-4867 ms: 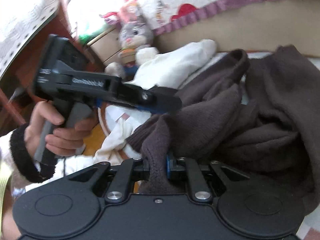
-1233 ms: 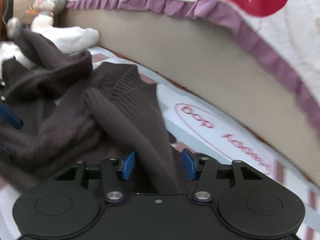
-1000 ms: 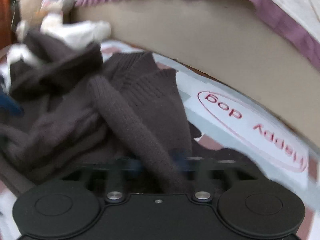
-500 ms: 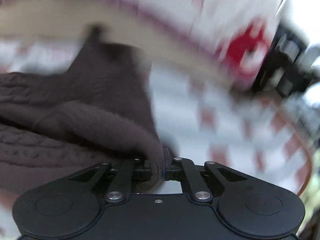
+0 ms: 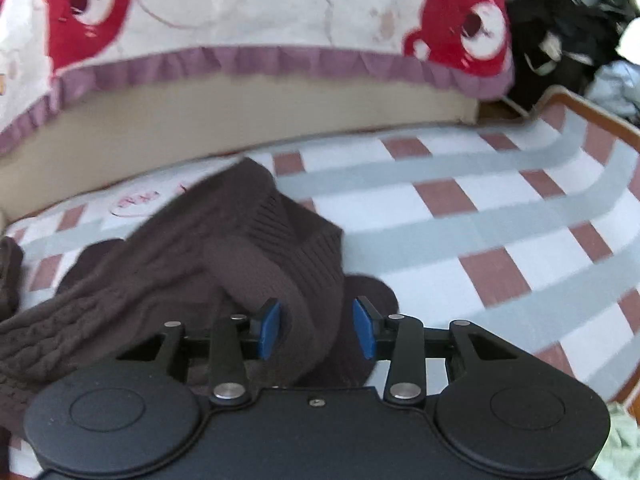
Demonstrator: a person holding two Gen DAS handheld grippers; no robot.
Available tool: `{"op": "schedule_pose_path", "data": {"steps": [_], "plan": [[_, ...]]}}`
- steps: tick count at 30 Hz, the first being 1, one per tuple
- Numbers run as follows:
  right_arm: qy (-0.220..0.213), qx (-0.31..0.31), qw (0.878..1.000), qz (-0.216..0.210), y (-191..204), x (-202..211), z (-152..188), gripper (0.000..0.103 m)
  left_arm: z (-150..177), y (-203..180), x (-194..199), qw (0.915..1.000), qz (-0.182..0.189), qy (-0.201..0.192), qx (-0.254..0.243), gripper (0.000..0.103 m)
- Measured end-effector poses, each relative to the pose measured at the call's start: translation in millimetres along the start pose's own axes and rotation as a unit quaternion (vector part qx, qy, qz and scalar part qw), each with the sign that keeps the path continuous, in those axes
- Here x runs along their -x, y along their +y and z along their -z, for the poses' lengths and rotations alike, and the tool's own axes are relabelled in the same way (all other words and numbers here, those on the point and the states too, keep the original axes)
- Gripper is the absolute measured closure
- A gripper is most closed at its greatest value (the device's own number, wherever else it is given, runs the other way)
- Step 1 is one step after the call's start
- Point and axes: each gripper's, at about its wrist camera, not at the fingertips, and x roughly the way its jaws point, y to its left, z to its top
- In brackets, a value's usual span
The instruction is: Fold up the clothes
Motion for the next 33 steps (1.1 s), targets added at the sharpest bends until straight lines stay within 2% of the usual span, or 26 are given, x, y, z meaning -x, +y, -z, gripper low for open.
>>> {"op": "schedule_pose_path", "data": {"steps": [1,3,4,5,6,7,9,12,14,15,18,19,20,21,22,23,24,28,32,33], "plan": [[-0.011,-0.003,1.000,-0.014,-1.3,2.1,-1.1,0.057,-0.2,-4.9,-1.3,0.9999,0.010,0.003,-0.006,0.034],[-0.019,-0.058,0.995,-0.078,-15.0,0.6,-4.2,0.056,-0.7,-15.3,-4.5,0.9993,0.031,0.010,-0.021,0.035],[-0.015,-0.096,0.989,-0.110,-23.2,-3.5,-5.0,0.049,-0.9,-20.5,-6.2,0.9987,0.041,0.013,-0.028,0.036],[-0.007,-0.118,0.985,-0.124,-27.9,-10.6,-5.5,0.046,-1.0,-26.4,-8.1,0.9979,0.052,0.016,-0.036,0.039],[0.002,-0.135,0.982,-0.134,-31.6,-18.4,-6.0,0.046,-0.6,-32.0,-9.9,0.9968,0.062,0.016,-0.046,0.050],[0.012,-0.152,0.978,-0.144,-35.3,-26.2,-6.4,0.046,-0.4,-39.5,-12.4,0.9953,0.073,0.020,-0.061,0.056],[0.031,-0.117,0.987,-0.104,-27.5,-40.6,-8.6,0.046,-0.7,-55.1,-18.9,0.9928,0.080,0.035,-0.082,0.066],[0.050,-0.038,0.995,-0.076,-4.4,-59.4,-10.2,0.045,-1.0,-70.6,-29.5,0.9919,0.084,0.047,-0.083,0.071],[0.065,0.014,0.993,-0.100,14.8,-66.5,-9.0,0.038,-1.1,-77.2,-36.7,0.9924,0.079,0.056,-0.077,0.073],[0.067,0.050,0.992,-0.097,26.0,-69.1,-7.3,0.033,-0.4,-79.0,-39.9,0.9929,0.064,0.062,-0.079,0.073],[0.079,0.163,0.983,-0.002,49.9,-88.4,3.2,0.033,3.8,-83.5,-47.6,0.9920,0.018,0.079,-0.097,0.073],[0.087,0.192,0.977,0.033,54.6,-96.3,6.9,0.036,5.4,-83.7,-48.3,0.9913,0.009,0.083,-0.102,0.073],[0.096,0.160,0.982,0.034,44.0,-97.9,6.3,0.040,6.5,-81.4,-47.2,0.9917,0.008,0.084,-0.097,0.072],[0.106,0.112,0.988,0.026,29.3,-97.8,4.7,0.055,7.2,-77.9,-45.3,0.9926,0.011,0.084,-0.088,0.072],[0.116,0.064,0.991,0.017,14.7,-97.7,3.0,0.086,8.0,-74.5,-43.4,0.9934,0.013,0.084,-0.078,0.071],[0.106,0.021,0.994,0.013,0.8,-90.2,1.1,0.094,8.8,-71.1,-41.5,0.9941,0.016,0.083,-0.068,0.071],[0.091,-0.022,0.996,0.010,-12.9,-80.8,-0.8,0.094,9.6,-67.7,-39.6,0.9947,0.018,0.083,-0.059,0.071],[-0.006,-0.052,0.994,0.092,-29.8,-19.8,1.3,0.096,12.3,-55.5,-33.4,0.9953,0.017,0.088,-0.038,0.071],[-0.002,-0.139,0.977,0.164,-54.3,2.8,9.4,0.097,15.9,-40.8,-24.3,0.9945,0.027,0.101,-0.007,0.069],[0.007,-0.140,0.972,0.189,-56.6,0.4,10.2,0.097,17.0,-38.0,-21.8,0.9943,0.026,0.103,-0.004,0.069]]}}
